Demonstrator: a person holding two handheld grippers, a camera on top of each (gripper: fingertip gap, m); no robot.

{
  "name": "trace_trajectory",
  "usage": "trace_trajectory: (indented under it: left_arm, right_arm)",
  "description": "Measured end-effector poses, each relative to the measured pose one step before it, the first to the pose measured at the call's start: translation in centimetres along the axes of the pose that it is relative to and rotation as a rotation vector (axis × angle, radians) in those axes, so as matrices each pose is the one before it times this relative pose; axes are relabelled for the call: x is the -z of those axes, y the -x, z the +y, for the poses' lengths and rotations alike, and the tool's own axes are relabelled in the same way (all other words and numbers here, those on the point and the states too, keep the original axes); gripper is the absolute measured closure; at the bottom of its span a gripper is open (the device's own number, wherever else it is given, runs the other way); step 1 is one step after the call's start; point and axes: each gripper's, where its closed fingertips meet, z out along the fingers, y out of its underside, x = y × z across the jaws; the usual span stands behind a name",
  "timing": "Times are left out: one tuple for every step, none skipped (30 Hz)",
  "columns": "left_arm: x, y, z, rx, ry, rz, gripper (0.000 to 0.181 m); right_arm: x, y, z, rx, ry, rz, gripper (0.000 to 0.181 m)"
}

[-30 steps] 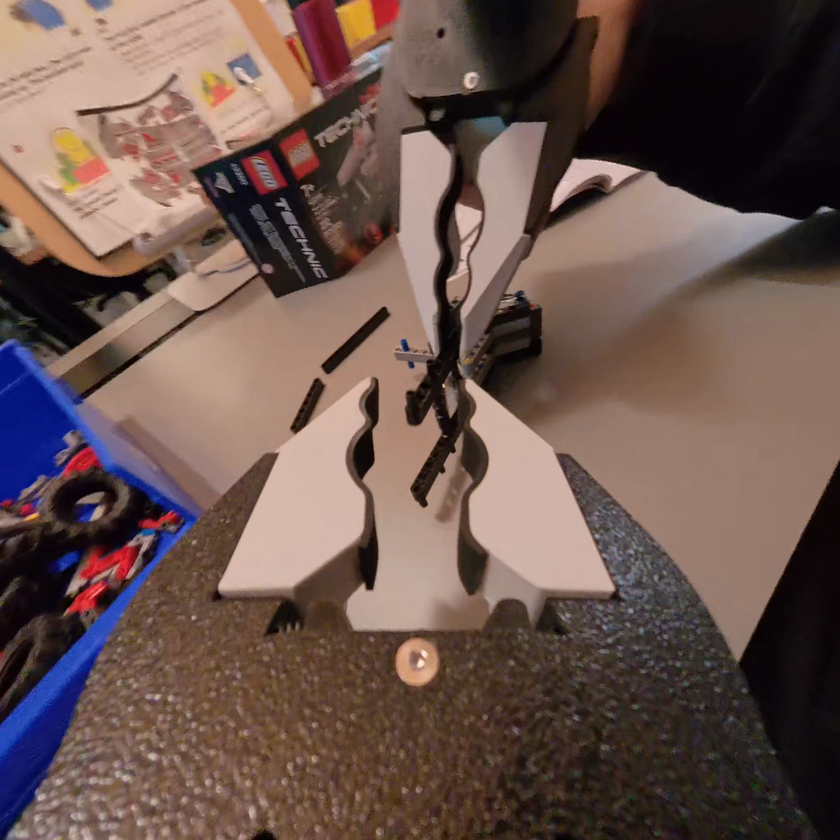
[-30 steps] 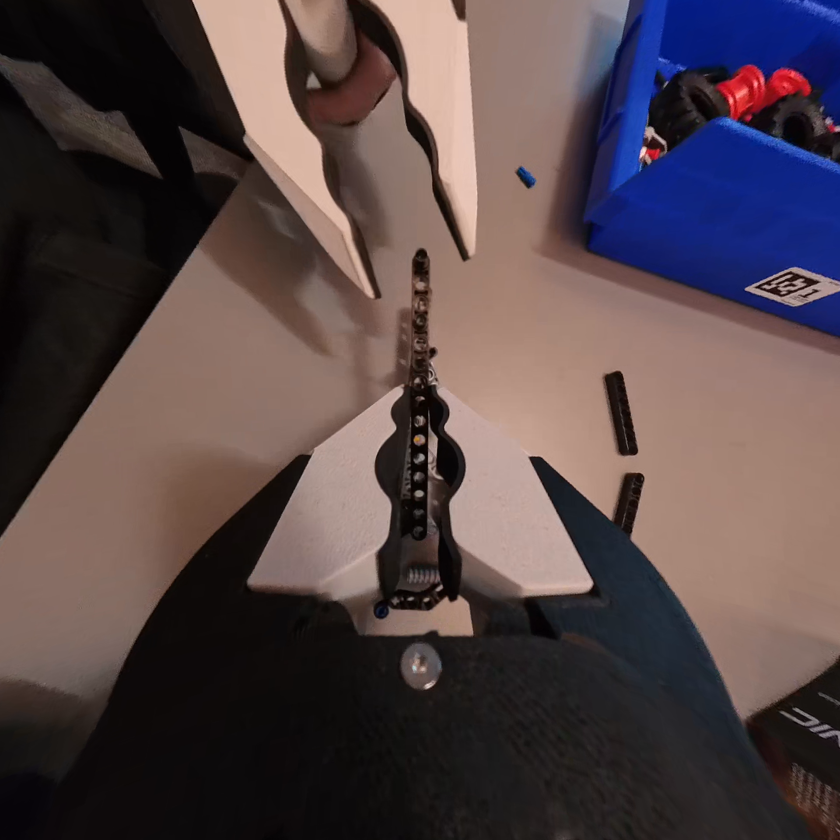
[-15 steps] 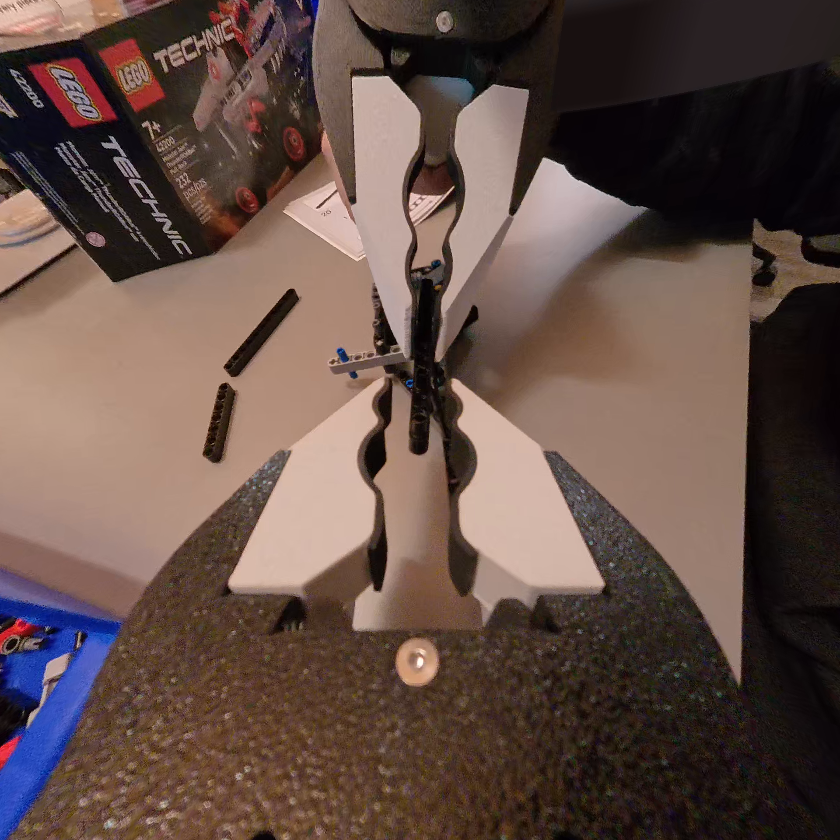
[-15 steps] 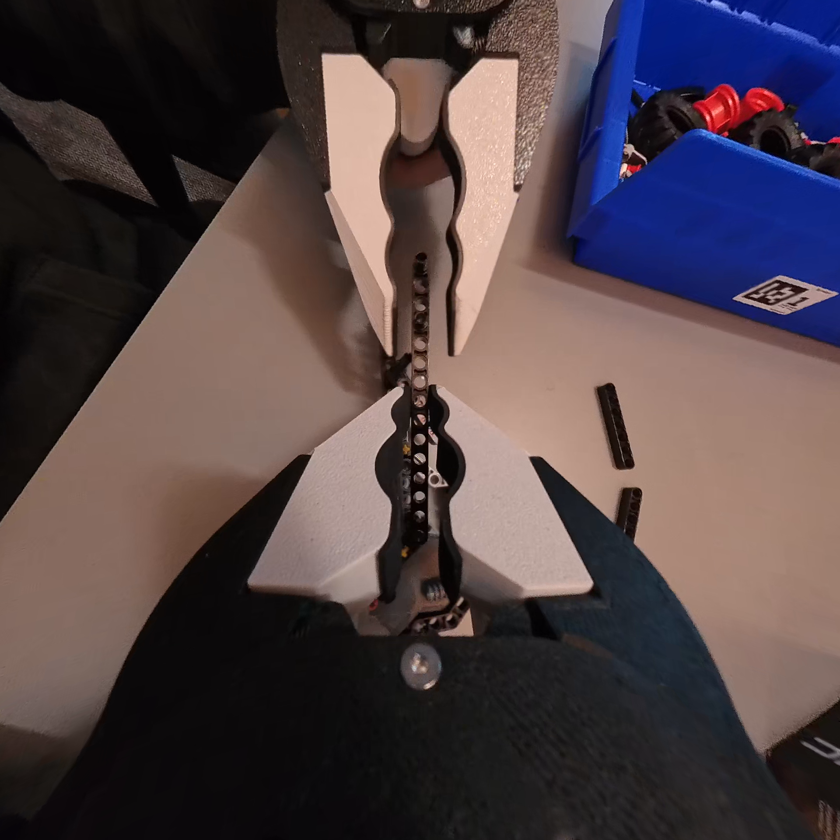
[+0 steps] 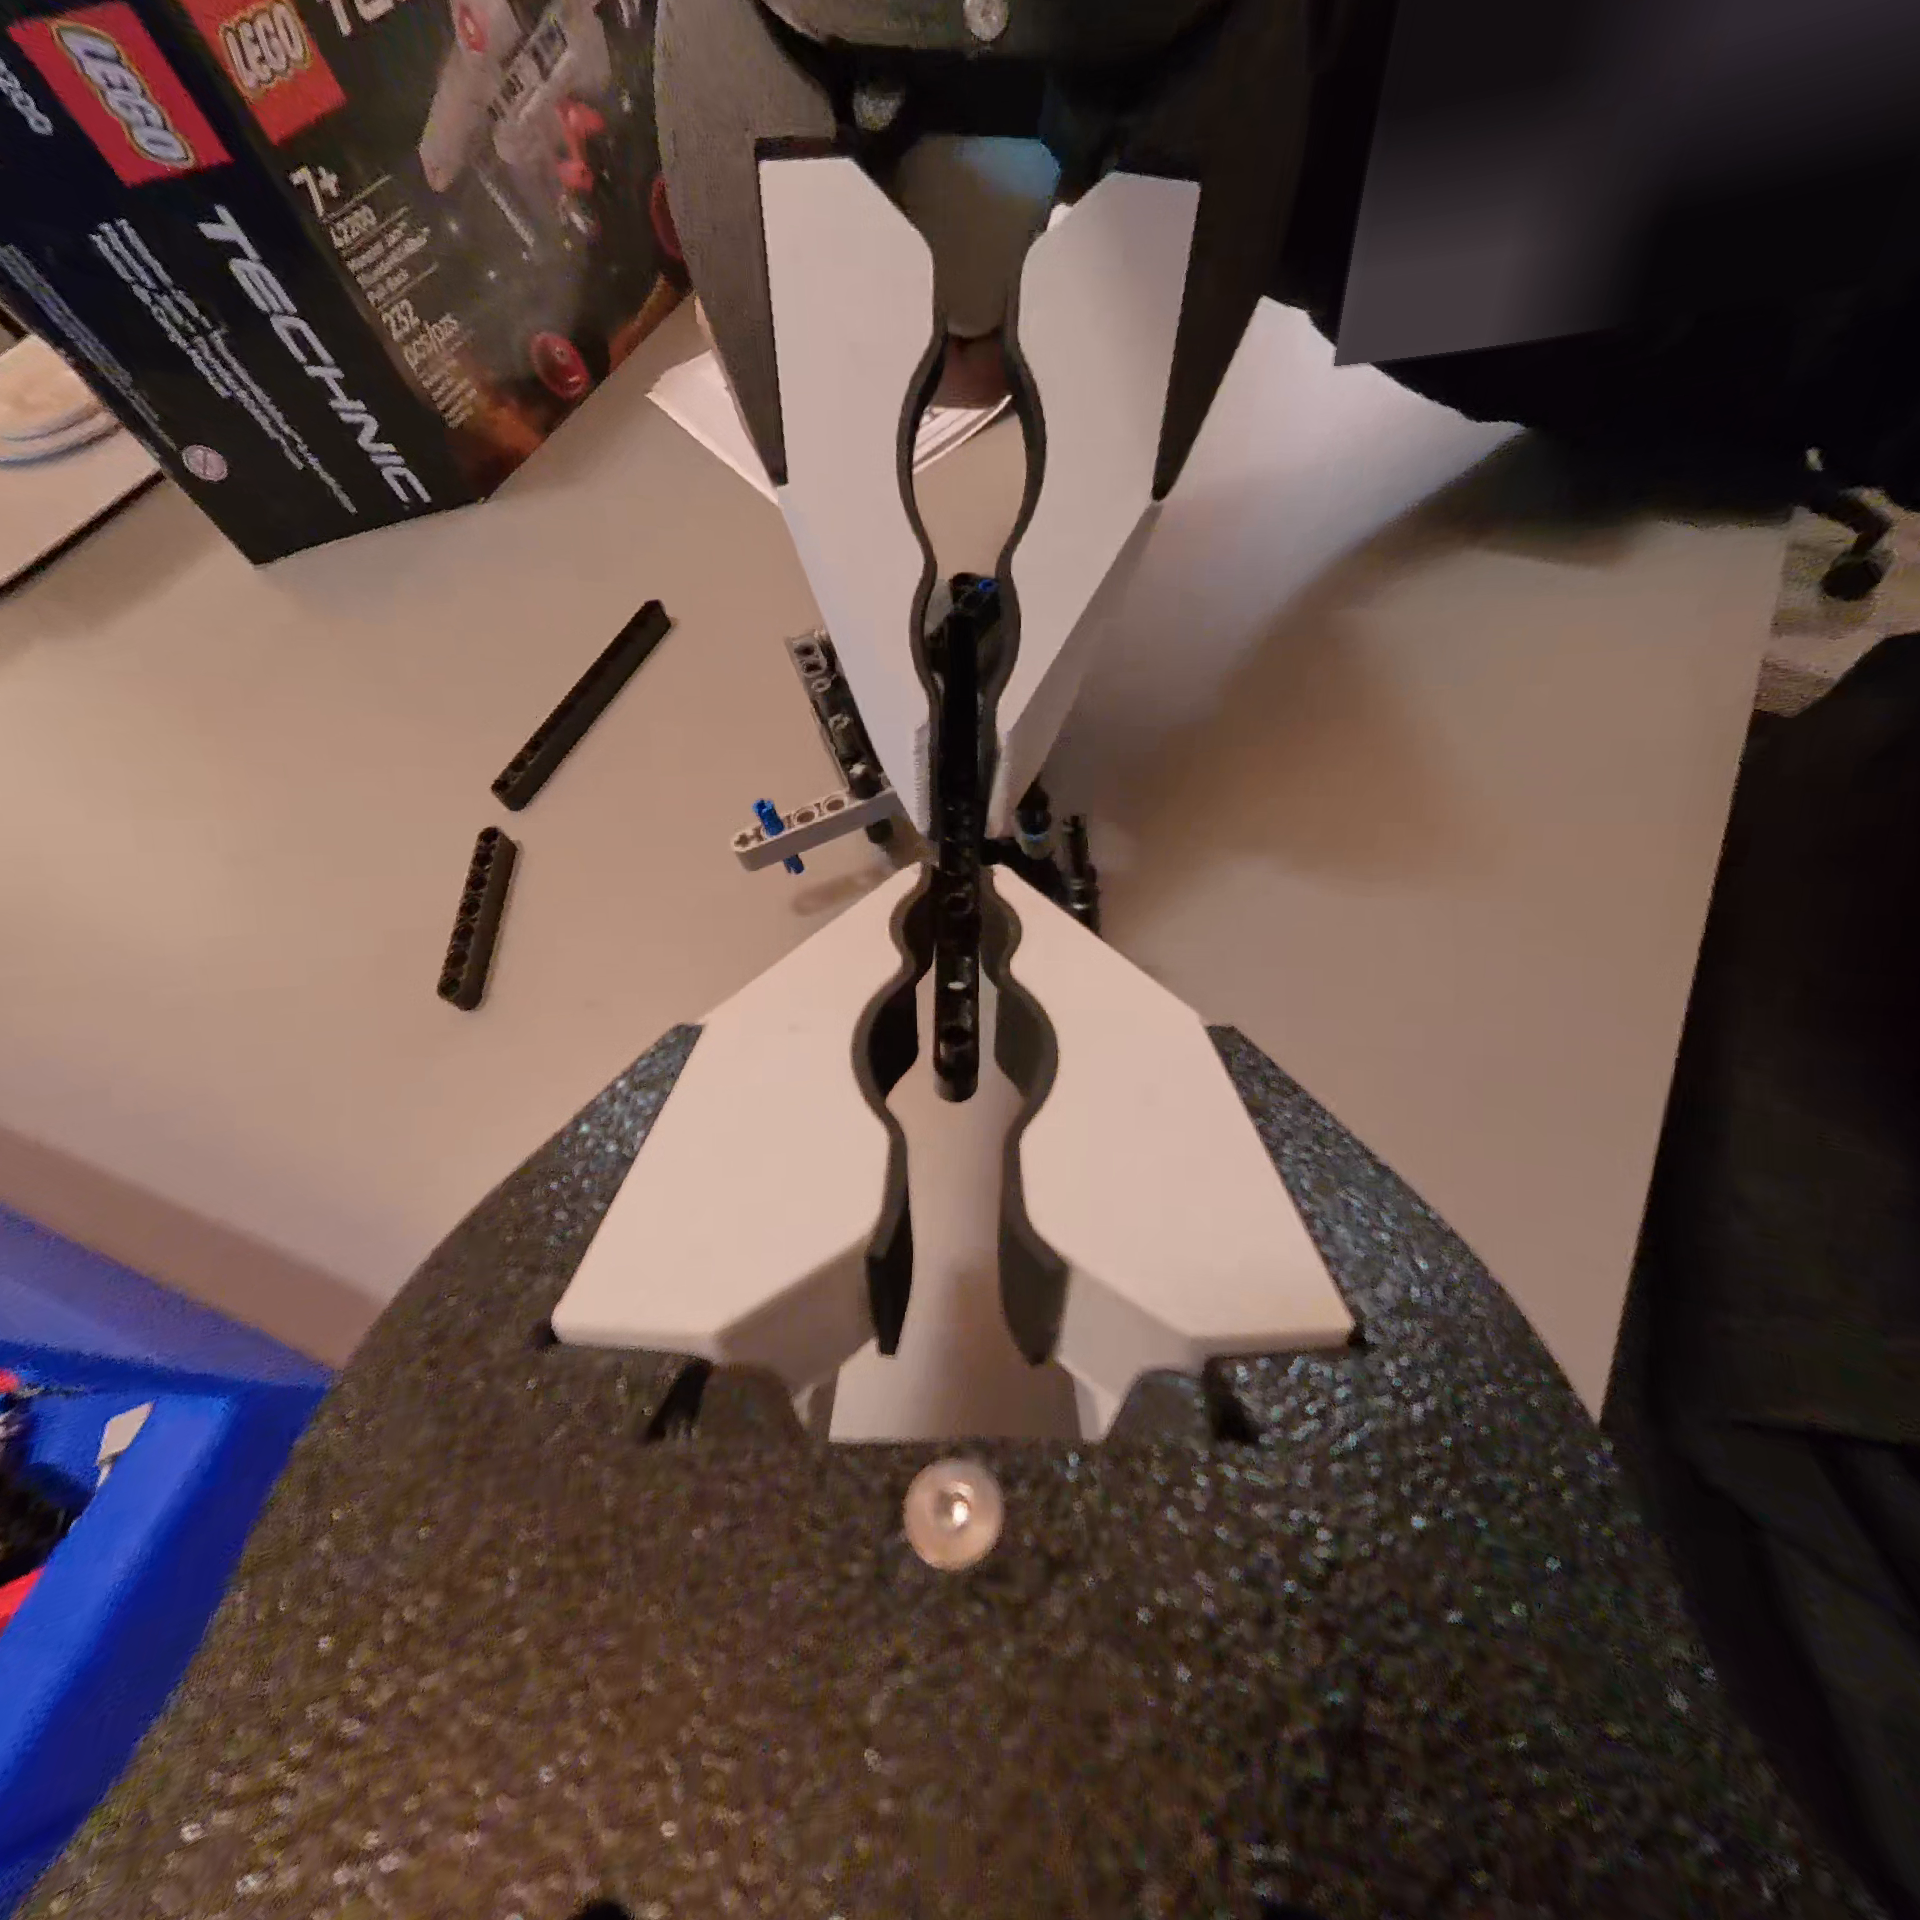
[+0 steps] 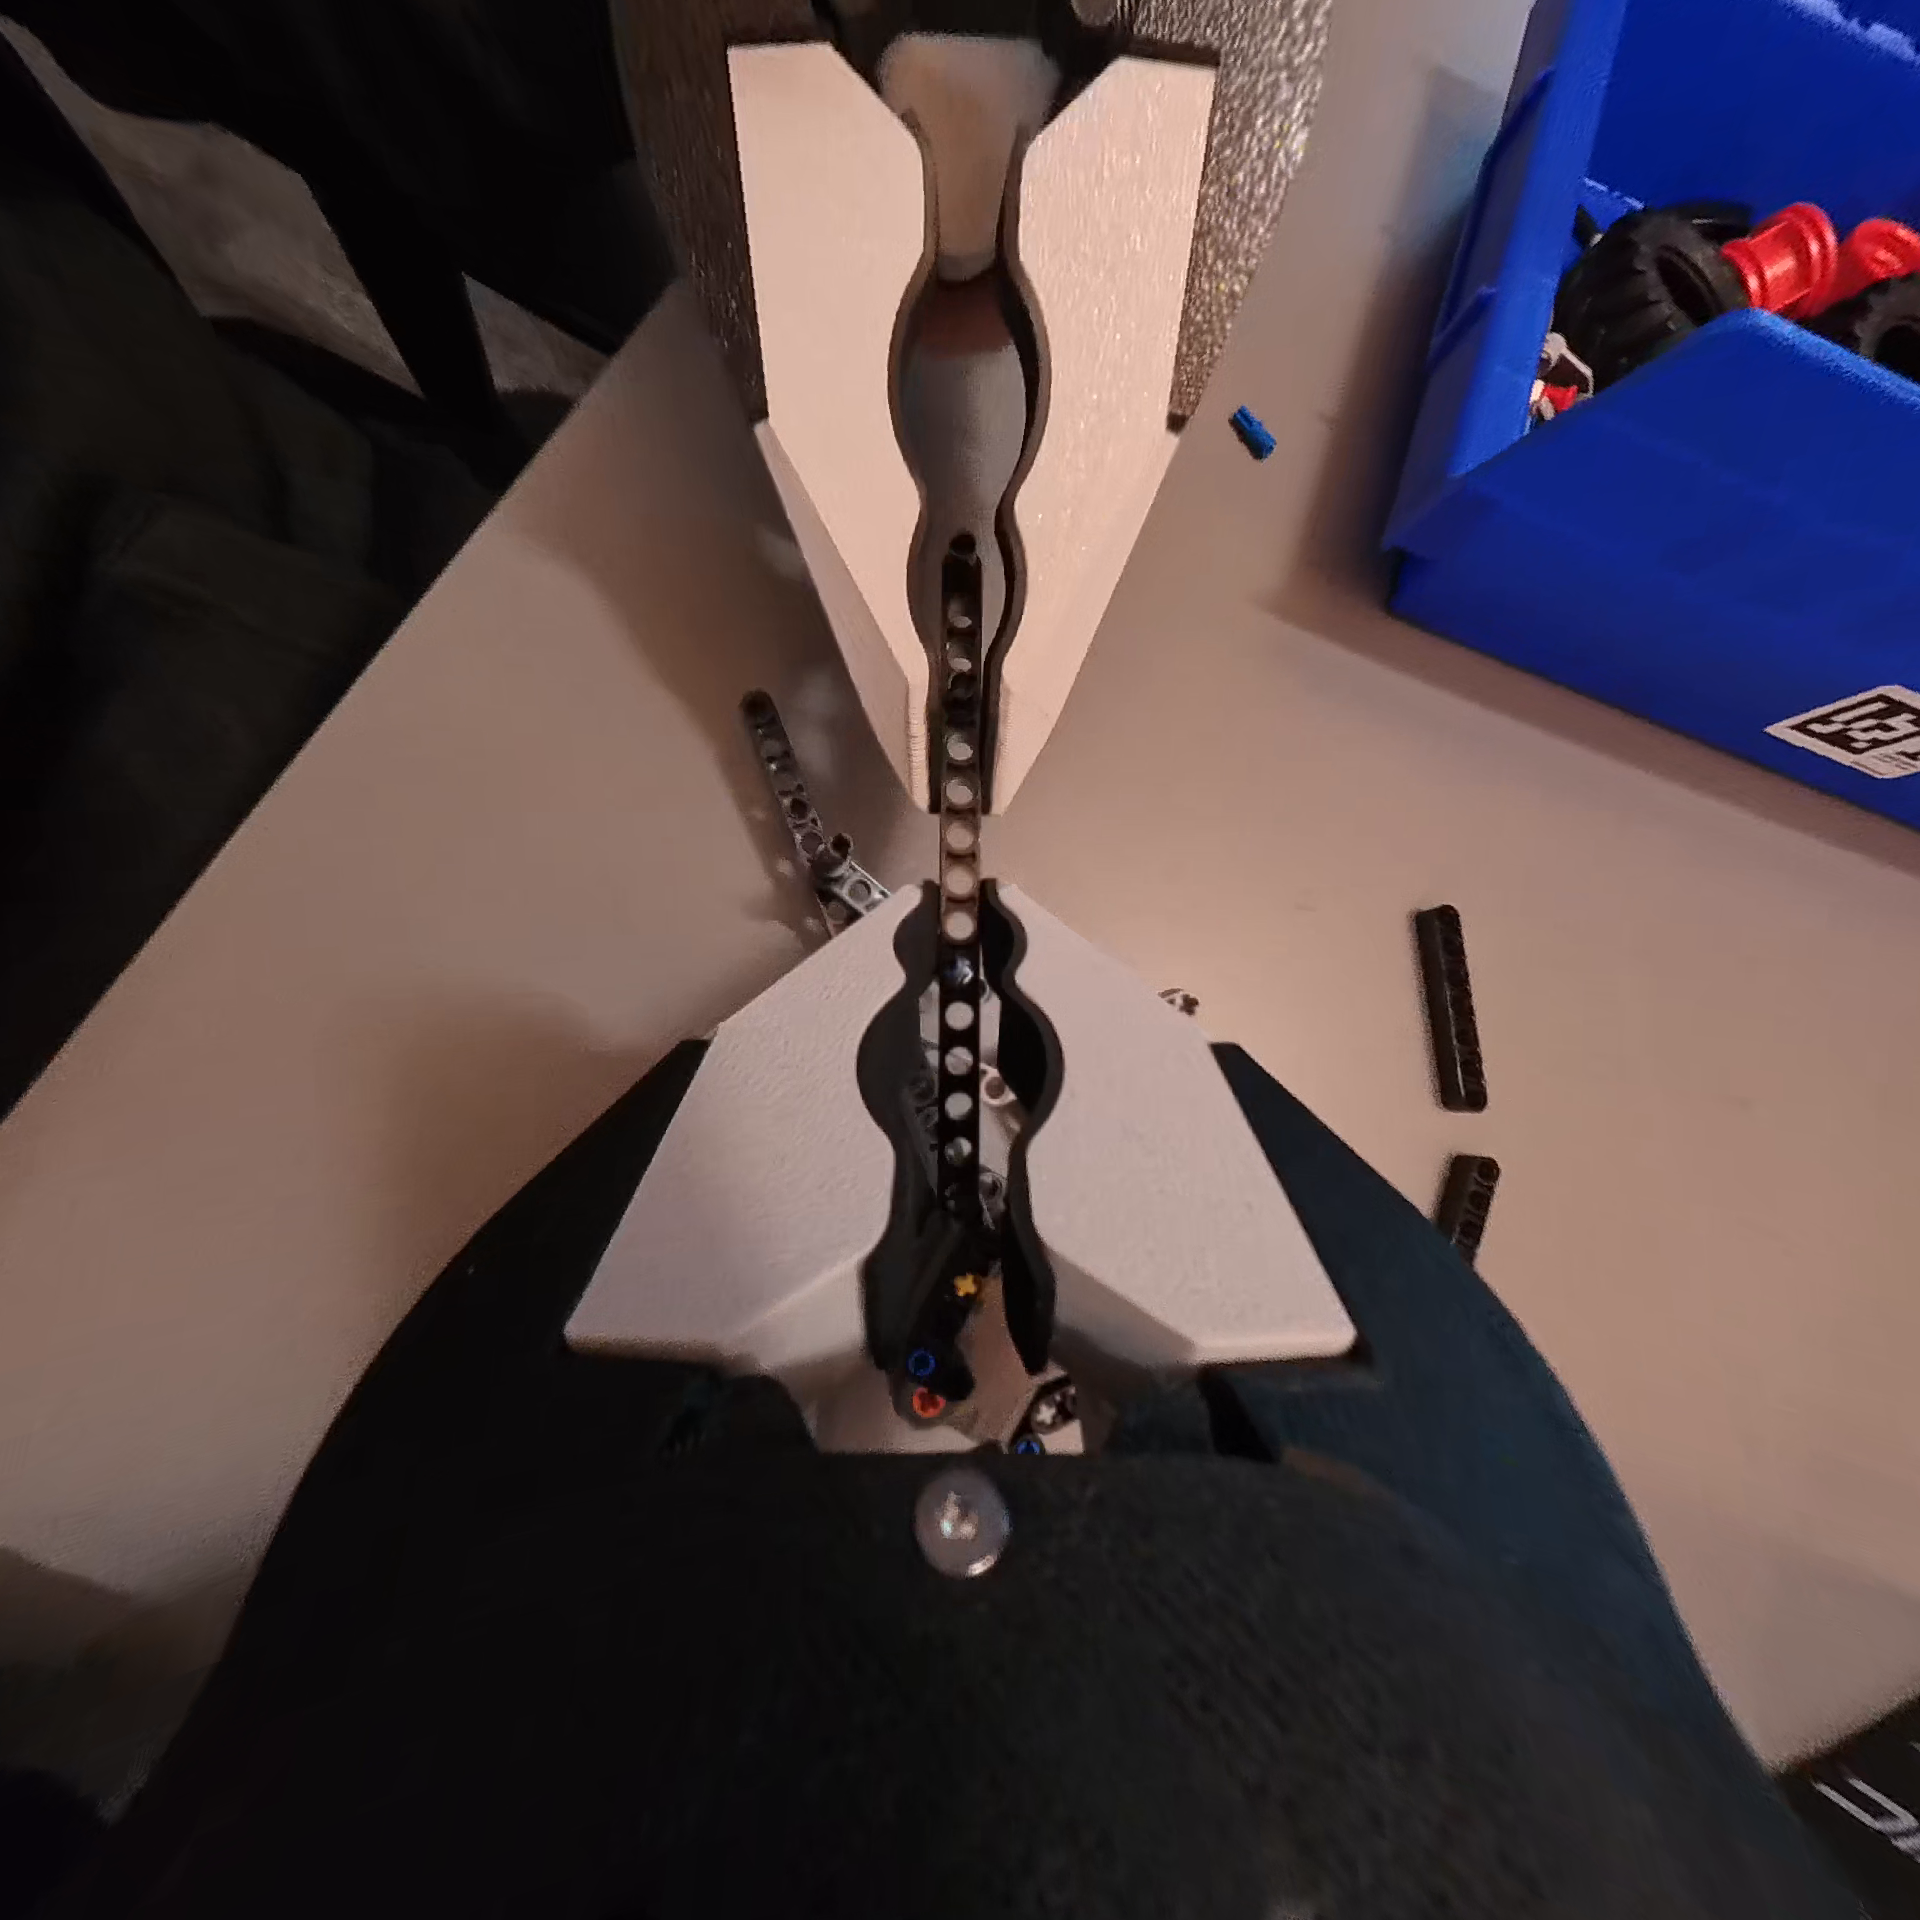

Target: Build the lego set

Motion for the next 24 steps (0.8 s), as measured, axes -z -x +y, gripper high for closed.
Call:
trace_trajectory:
  left_arm:
    - [0.141, -0.099, -0.240, -0.0009, -0.0098, 0.0039, 0.176]
    - [0.158, 0.026, -0.261, 0.0031, -0.0087, -0.0026, 0.176]
    - [0.138, 0.101, -0.276, 0.0045, -0.0079, -0.0078, 0.176]
    - [0.129, 0.125, -0.220, 0.0025, -0.0051, -0.0085, 0.176]
    - [0.138, 0.201, -0.117, 0.0042, -0.0003, -0.0125, 0.176]
    - [0.151, 0.128, -0.088, 0.0082, 0.0006, -0.0083, 0.176]
    - [0.122, -0.100, -0.157, 0.0109, -0.0076, 0.0048, 0.176]
    - [0.082, -0.300, -0.286, 0.0138, -0.0182, 0.0133, 0.176]
    - [0.022, -0.048, -0.179, 0.0078, -0.0135, -0.0050, 0.176]
    - [-0.014, -0.146, -0.103, -0.0013, -0.0094, -0.0004, 0.176]
    - [-0.017, -0.256, -0.004, -0.0092, -0.0006, 0.0062, 0.176]
    - [0.004, -0.167, 0.101, -0.0174, 0.0130, 0.0018, 0.176]
    - [0.063, -0.043, 0.225, -0.0201, 0.0304, -0.0024, 0.174]
    - [0.100, 0.072, 0.256, -0.0212, 0.0444, -0.0071, 0.165]
    - [0.156, 0.207, 0.056, -0.0267, 0.0400, -0.0145, 0.162]
    - [0.137, 0.147, -0.229, -0.0313, 0.0266, -0.0107, 0.159]
    - [0.101, -0.114, -0.394, -0.0298, 0.0213, 0.0067, 0.159]
    - [0.038, -0.047, -0.413, -0.0231, 0.0227, 0.0058, 0.156]
    - [-0.006, 0.158, -0.337, -0.0147, 0.0255, -0.0007, 0.155]
    - [-0.077, 0.048, -0.215, -0.0073, 0.0273, 0.0136, 0.155]
    - [-0.137, -0.133, -0.145, 0.0005, 0.0232, 0.0315, 0.155]
    - [-0.220, -0.080, -0.100, 0.0112, 0.0204, 0.0316, 0.156]
    - [-0.260, 0.012, -0.094, 0.0134, 0.0175, 0.0234, 0.158]
    - [-0.285, -0.110, -0.039, 0.0080, 0.0177, 0.0274, 0.160]
  right_arm:
    - [0.211, 0.140, -0.206, -0.0100, -0.0116, -0.0121, 0.177]
    - [0.216, -0.049, -0.233, -0.0019, -0.0142, 0.0035, 0.177]
    - [0.224, -0.099, -0.186, 0.0059, -0.0176, 0.0113, 0.176]
    - [0.173, 0.255, 0.115, 0.0039, -0.0040, -0.0094, 0.168]
    - [0.140, 0.253, 0.398, 0.0095, 0.0138, -0.0087, 0.156]
    - [0.141, -0.262, 0.304, 0.0126, 0.0079, 0.0243, 0.161]
    - [0.155, -0.234, -0.022, 0.0057, -0.0104, 0.0198, 0.166]
    - [0.161, -0.163, -0.171, -0.0016, -0.0141, 0.0082, 0.171]
    - [0.139, 0.006, -0.067, -0.0035, -0.0042, -0.0028, 0.176]
    - [0.150, 0.163, -0.065, 0.0069, -0.0030, -0.0089, 0.177]
    - [0.104, 0.237, -0.048, 0.0094, -0.0012, -0.0130, 0.177]
    - [0.057, 0.107, -0.070, 0.0069, -0.0012, -0.0049, 0.177]
    - [0.025, -0.006, 0.026, 0.0093, 0.0071, 0.0025, 0.177]
    - [-0.006, 0.070, 0.113, 0.0069, 0.0117, -0.0019, 0.177]
    - [-0.031, 0.304, 0.076, 0.0032, 0.0106, -0.0166, 0.176]
    - [-0.052, 0.092, -0.048, 0.0057, 0.0043, -0.0017, 0.177]
    - [-0.031, -0.018, -0.031, 0.0096, 0.0073, 0.0066, 0.176]
    - [0.010, -0.061, 0.053, 0.0070, 0.0134, 0.0090, 0.176]
    - [0.072, -0.125, 0.038, 0.0060, 0.0126, 0.0131, 0.176]
    - [0.099, -0.225, -0.095, 0.0065, 0.0039, 0.0193, 0.177]
    - [0.108, -0.064, -0.172, 0.0045, -0.0037, 0.0074, 0.177]
    - [0.083, 0.029, -0.237, 0.0041, -0.0090, 0.0017, 0.177]
    - [0.069, -0.081, -0.198, 0.0040, -0.0089, 0.0074, 0.177]
    - [0.055, -0.050, -0.093, 0.0013, -0.0056, 0.0050, 0.177]
